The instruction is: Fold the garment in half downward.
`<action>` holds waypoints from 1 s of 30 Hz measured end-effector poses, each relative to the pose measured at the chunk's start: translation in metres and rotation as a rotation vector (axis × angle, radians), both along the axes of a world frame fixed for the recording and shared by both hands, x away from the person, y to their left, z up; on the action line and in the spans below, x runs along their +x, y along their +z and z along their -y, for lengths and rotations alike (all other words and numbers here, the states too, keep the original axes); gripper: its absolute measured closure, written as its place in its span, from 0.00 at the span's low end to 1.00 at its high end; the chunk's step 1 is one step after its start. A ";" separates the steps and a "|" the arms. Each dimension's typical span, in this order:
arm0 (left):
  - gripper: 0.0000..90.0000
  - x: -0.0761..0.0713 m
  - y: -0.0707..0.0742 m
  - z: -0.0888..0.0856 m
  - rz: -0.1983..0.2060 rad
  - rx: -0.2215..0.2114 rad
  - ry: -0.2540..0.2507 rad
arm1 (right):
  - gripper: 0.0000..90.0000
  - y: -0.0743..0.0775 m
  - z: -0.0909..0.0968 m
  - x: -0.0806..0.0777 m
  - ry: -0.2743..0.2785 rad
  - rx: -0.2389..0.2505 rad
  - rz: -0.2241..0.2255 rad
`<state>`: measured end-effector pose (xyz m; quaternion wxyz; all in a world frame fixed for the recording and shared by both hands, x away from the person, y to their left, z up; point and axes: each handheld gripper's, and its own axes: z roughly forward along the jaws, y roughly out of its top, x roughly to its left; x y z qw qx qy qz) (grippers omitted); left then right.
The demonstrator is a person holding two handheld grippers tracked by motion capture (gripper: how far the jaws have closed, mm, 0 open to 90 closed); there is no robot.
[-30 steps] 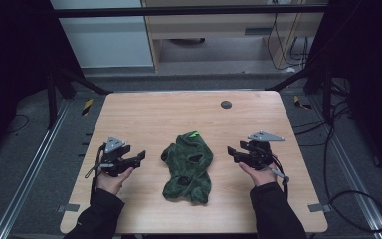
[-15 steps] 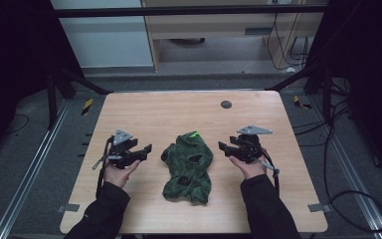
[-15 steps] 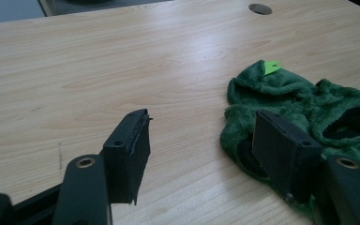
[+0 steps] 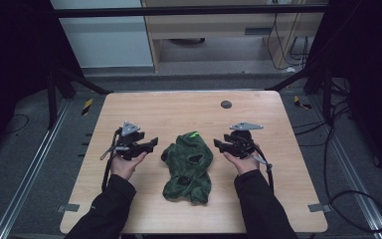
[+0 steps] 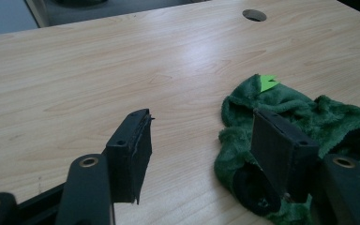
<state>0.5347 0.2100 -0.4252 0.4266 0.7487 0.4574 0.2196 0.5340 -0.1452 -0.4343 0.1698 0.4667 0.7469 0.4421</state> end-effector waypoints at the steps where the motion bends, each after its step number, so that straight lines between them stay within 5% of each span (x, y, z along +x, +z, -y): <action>1: 0.42 0.000 0.000 0.000 0.000 0.000 0.000 | 0.56 -0.001 -0.001 0.002 0.002 -0.002 0.001; 30: 0.53 0.027 -0.035 0.033 -0.092 0.006 -0.008 | 0.62 -0.028 -0.028 0.025 0.021 -0.046 -0.069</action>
